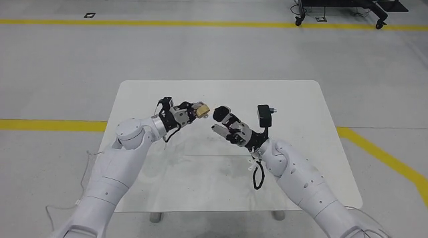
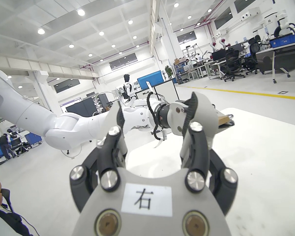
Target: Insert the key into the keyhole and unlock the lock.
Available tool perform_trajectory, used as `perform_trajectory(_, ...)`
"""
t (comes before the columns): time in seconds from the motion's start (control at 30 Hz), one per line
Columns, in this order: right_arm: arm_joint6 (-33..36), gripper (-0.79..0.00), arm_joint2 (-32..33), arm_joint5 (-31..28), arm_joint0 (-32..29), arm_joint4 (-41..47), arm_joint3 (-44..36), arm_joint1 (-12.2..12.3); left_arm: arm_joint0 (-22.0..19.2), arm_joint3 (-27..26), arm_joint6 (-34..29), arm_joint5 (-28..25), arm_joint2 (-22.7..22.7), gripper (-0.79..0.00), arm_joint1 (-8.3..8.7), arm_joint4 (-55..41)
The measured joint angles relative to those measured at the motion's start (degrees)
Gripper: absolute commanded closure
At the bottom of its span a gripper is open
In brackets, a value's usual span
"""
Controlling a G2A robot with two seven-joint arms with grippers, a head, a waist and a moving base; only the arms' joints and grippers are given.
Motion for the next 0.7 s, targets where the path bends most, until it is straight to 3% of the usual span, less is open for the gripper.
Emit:
perform_trajectory(0.27,1.9,-0.785,1.0,2.4,0.2,-2.4,-0.6,0.2,0.1,-0.2,0.2,0.4,-0.1,0.0,0.04,0.0)
perform_trajectory(0.3,3.1,-0.785,1.5,5.1,0.0,-5.0,-1.4,0.3,0.1,-0.2,0.2,0.4,-0.1,0.0,0.04,0.0)
perform_trajectory(0.47,5.4,-0.767,1.9,31.5,-3.5,-29.8,-9.3,1.3,1.1,-1.7,3.5,0.7,0.3,0.0,0.05,2.2)
perform_trajectory(0.53,7.5,-0.557,1.5,40.4,-5.1,-39.8,-12.1,1.7,1.3,-2.3,5.1,0.7,0.5,0.0,0.1,3.8)
perform_trajectory(0.67,12.3,-0.379,0.3,53.7,-8.3,-55.8,-17.1,2.1,1.7,-3.3,7.4,0.8,0.9,0.0,0.14,6.3)
perform_trajectory(0.7,13.7,-0.369,0.0,56.1,-8.9,-59.2,-17.9,2.1,1.7,-3.5,7.9,0.7,1.0,0.0,0.14,6.9)
